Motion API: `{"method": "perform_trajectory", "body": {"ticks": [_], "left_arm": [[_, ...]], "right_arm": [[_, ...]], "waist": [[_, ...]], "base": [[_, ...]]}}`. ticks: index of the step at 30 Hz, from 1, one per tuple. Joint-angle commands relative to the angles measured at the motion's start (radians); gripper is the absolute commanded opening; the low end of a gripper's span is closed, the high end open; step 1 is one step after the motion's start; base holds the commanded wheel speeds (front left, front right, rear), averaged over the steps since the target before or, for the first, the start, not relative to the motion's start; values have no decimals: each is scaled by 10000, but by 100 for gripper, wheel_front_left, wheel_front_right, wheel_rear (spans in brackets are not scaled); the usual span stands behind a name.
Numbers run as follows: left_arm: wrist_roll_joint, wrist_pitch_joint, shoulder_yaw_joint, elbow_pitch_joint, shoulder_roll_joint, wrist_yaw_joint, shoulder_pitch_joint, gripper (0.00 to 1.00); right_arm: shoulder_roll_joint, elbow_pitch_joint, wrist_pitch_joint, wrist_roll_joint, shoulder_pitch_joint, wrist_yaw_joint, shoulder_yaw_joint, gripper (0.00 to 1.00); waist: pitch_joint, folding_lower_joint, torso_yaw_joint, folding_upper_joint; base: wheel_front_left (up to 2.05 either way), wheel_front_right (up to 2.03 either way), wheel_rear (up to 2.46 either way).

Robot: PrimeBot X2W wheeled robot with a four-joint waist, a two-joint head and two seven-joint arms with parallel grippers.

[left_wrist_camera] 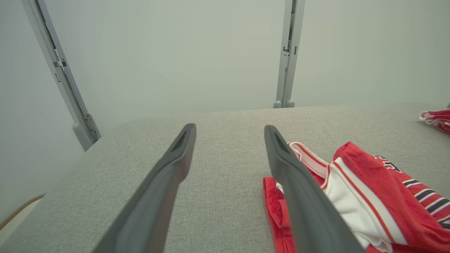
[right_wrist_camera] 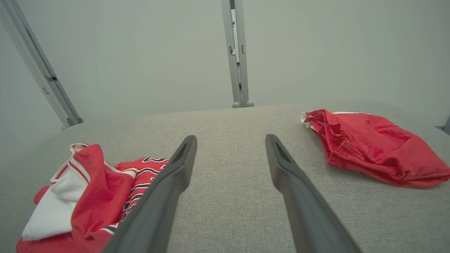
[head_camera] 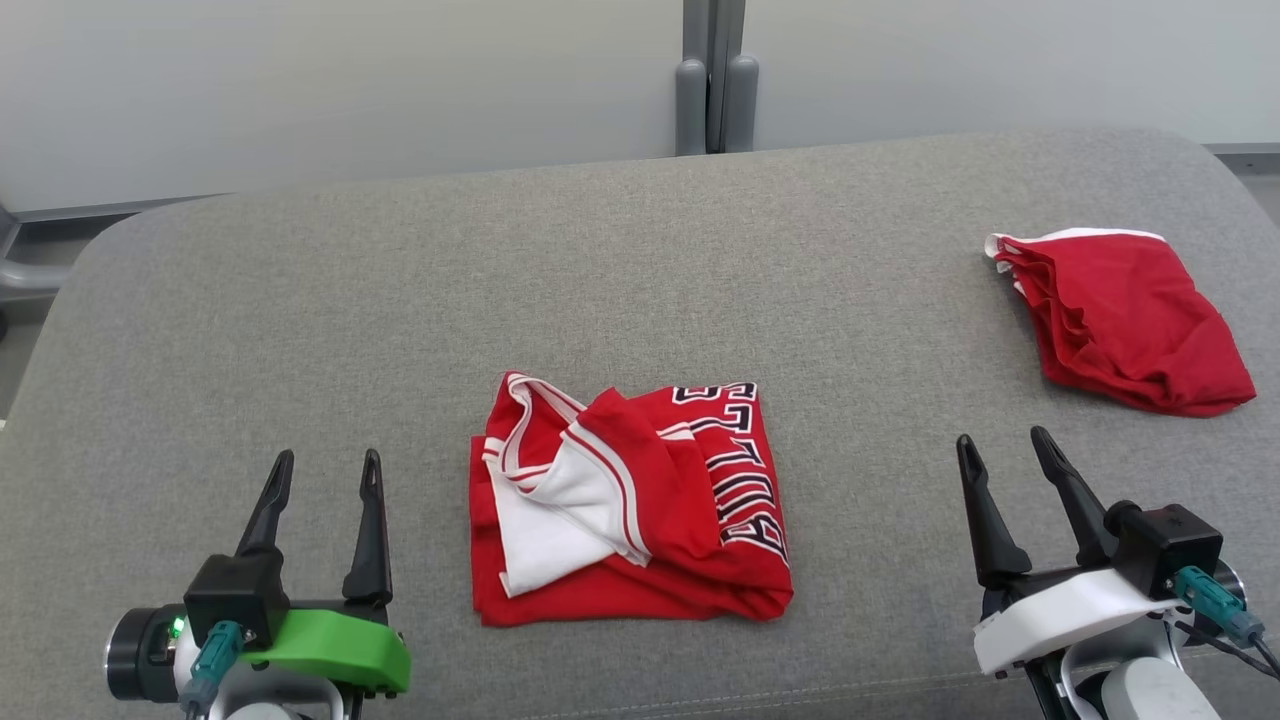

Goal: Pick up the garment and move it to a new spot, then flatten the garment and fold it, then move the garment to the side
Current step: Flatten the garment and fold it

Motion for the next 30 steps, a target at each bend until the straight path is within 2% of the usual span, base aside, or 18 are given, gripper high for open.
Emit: {"method": "perform_trajectory", "body": {"ticks": [1,9,10,11,12,22,30], "left_arm": [[-21,41,-1,-27,77,39,155,100],[-53,34,-57,-107,102,80,48,100],[-62,34,-72,-97,97,86,-3,100],[-63,34,-79,-91,101,85,-24,100],[-72,29,-82,-79,110,77,-43,100],[-52,-16,-204,-89,21,-3,-342,100],[-46,-90,-367,-31,-168,-159,-665,100]], "right_arm": [[-19,-33,-1,28,123,2,-8,100],[17,-27,6,107,104,2,-9,100],[18,-6,-1,129,79,2,-51,96],[22,1,-19,145,61,2,-93,44],[27,27,24,192,56,2,-64,0],[-104,350,87,207,-322,2,-118,0],[94,2154,-95,455,-1697,2,1176,0]], "waist": [[8,0,11,-1],[99,0,75,-1],[110,0,119,-1],[112,0,148,-1],[116,0,179,-1],[314,0,786,-1],[773,0,1559,-1]], "base": [[0,0,0],[0,0,0],[0,0,0],[0,0,0],[0,0,0],[0,0,0],[0,0,0]]}}
